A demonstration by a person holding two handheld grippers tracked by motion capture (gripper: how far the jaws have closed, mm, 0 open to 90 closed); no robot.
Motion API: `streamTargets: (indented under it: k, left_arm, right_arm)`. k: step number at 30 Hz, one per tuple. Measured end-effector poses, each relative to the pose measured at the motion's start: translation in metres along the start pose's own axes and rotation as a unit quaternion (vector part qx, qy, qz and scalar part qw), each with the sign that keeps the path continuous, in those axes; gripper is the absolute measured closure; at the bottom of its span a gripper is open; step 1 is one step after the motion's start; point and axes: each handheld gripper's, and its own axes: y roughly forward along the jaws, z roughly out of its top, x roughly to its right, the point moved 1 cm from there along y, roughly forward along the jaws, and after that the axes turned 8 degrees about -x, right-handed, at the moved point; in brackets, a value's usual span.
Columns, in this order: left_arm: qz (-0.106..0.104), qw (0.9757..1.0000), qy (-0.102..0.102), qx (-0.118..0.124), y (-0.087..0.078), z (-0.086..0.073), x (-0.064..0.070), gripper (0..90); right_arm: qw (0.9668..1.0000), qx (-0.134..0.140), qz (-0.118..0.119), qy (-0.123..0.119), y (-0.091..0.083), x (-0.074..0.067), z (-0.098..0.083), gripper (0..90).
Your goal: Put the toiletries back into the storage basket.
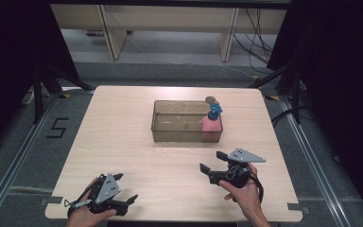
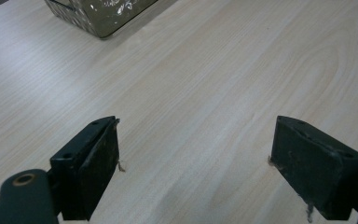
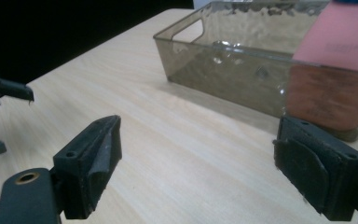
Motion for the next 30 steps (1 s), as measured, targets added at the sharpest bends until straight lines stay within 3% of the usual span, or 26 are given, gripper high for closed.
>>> streamTargets:
  k: [3, 5, 8, 16, 18, 19, 20, 22, 24, 25, 26, 29, 30]
  left_arm:
    - [0.001, 1.0, -0.002, 0.002, 0.0, 0.0, 0.0, 14.8]
    - [0.0, 1.0, -0.002, 0.002, 0.001, 0.0, 0.001, 14.8]
    - [0.002, 1.0, -0.002, 0.002, 0.0, 0.0, 0.0, 14.8]
    - [0.003, 1.0, 0.001, -0.001, 0.0, 0.0, -0.001, 14.8]
    - [0.003, 1.0, -0.006, 0.007, 0.001, -0.001, 0.002, 14.8]
    - [0.0, 1.0, -0.006, 0.006, 0.001, -0.001, 0.003, 14.8]
    - [0.002, 1.0, 0.003, -0.002, 0.0, -0.001, 0.002, 14.8]
    - [-0.002, 0.9999, -0.011, 0.012, 0.001, -0.001, 0.003, 14.8]
    - [-0.004, 0.9998, -0.012, 0.013, 0.001, -0.001, 0.003, 14.8]
    - [-0.004, 0.9998, -0.012, 0.013, 0.001, -0.001, 0.003, 14.8]
    - [-0.001, 0.9999, -0.012, 0.012, 0.001, -0.001, 0.003, 14.8]
    - [-0.001, 0.9999, -0.009, 0.01, 0.0, -0.001, 0.003, 14.8]
    - [0.0, 1.0, 0.002, 0.002, -0.001, -0.001, 0.002, 14.8]
  right_arm:
    - [1.0, -0.008, 0.0, 0.001, 0.0, -0.002, -0.002, 15.9]
    - [0.9999, 0.004, 0.002, -0.012, 0.002, -0.001, -0.003, 15.9]
    - [0.9997, -0.008, 0.014, 0.016, 0.001, -0.006, -0.005, 15.9]
    - [0.9999, -0.002, 0.016, 0.0, 0.002, -0.005, -0.004, 15.9]
    - [0.9999, -0.002, 0.011, 0.003, 0.002, -0.005, -0.004, 15.9]
    - [0.9996, -0.001, 0.019, 0.019, 0.0, -0.009, -0.004, 15.9]
    - [0.9999, 0.0, 0.014, 0.002, 0.0, -0.007, -0.004, 15.9]
    - [0.9999, -0.001, 0.014, 0.003, -0.002, -0.008, -0.005, 15.9]
    - [0.9999, 0.005, 0.013, -0.006, -0.003, -0.008, -0.006, 15.9]
    - [0.9998, -0.004, 0.018, 0.012, -0.005, -0.011, -0.007, 15.9]
    - [0.9999, 0.003, 0.016, -0.001, -0.005, -0.009, -0.008, 15.9]
    - [0.9998, -0.005, 0.014, 0.013, -0.007, -0.01, -0.01, 15.9]
    - [0.9998, 0.007, 0.019, 0.002, -0.005, -0.009, -0.01, 15.9]
